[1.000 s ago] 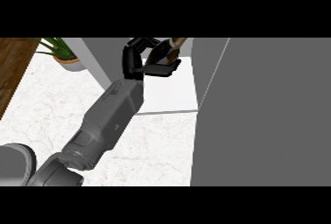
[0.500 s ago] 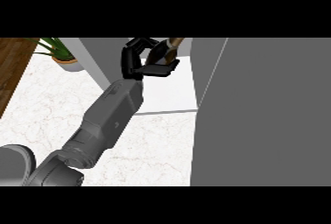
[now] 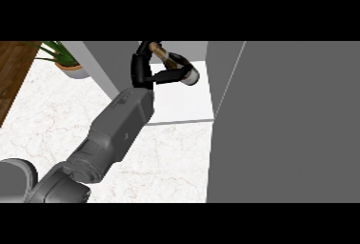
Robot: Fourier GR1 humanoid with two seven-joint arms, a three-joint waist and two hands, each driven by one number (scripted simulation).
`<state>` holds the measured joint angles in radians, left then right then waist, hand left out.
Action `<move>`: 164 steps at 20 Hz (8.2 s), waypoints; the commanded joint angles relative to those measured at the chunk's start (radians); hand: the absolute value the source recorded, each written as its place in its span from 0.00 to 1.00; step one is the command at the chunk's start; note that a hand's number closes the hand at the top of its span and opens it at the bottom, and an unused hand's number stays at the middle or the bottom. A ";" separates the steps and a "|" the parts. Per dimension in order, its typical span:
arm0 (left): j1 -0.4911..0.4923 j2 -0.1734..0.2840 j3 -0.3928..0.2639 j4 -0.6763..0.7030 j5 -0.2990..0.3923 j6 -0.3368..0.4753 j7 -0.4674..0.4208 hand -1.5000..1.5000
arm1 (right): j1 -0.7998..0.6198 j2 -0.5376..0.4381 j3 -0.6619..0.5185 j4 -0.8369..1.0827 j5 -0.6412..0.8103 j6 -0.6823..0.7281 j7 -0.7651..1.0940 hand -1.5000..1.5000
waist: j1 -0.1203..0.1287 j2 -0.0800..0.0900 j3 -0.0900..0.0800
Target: Pick up the wine, place it into the cabinet and close the cabinet
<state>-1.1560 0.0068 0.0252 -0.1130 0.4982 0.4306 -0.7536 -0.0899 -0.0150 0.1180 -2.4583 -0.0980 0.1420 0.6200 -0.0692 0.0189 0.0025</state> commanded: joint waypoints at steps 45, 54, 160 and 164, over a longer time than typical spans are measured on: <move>0.112 -0.007 0.002 -0.012 0.011 -0.190 -0.116 0.00 | 0.076 0.002 0.039 -0.033 -0.034 0.011 -0.045 0.00 | 0.004 -0.006 -0.003; 0.212 -0.007 -0.124 -0.100 0.115 -0.182 -0.113 0.00 | 0.012 0.015 0.075 -0.020 0.010 -0.046 0.011 0.00 | 0.017 -0.018 -0.003; 1.446 0.724 -0.121 -1.869 0.446 -0.328 0.321 0.00 | -0.606 0.005 0.683 0.305 0.077 -0.640 0.177 1.00 | 0.108 -0.012 -0.007; 1.474 0.705 -0.152 -1.933 0.428 -0.308 0.335 0.00 | -0.750 0.009 0.620 0.481 -0.010 -0.678 0.115 1.00 | 0.131 -0.012 -0.005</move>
<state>0.3144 0.7318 -0.0978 -2.0148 0.9448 0.1026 -0.4291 -0.6702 -0.0980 0.8036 -2.1665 -0.0428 -0.4998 0.7742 0.0446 0.0039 -0.0035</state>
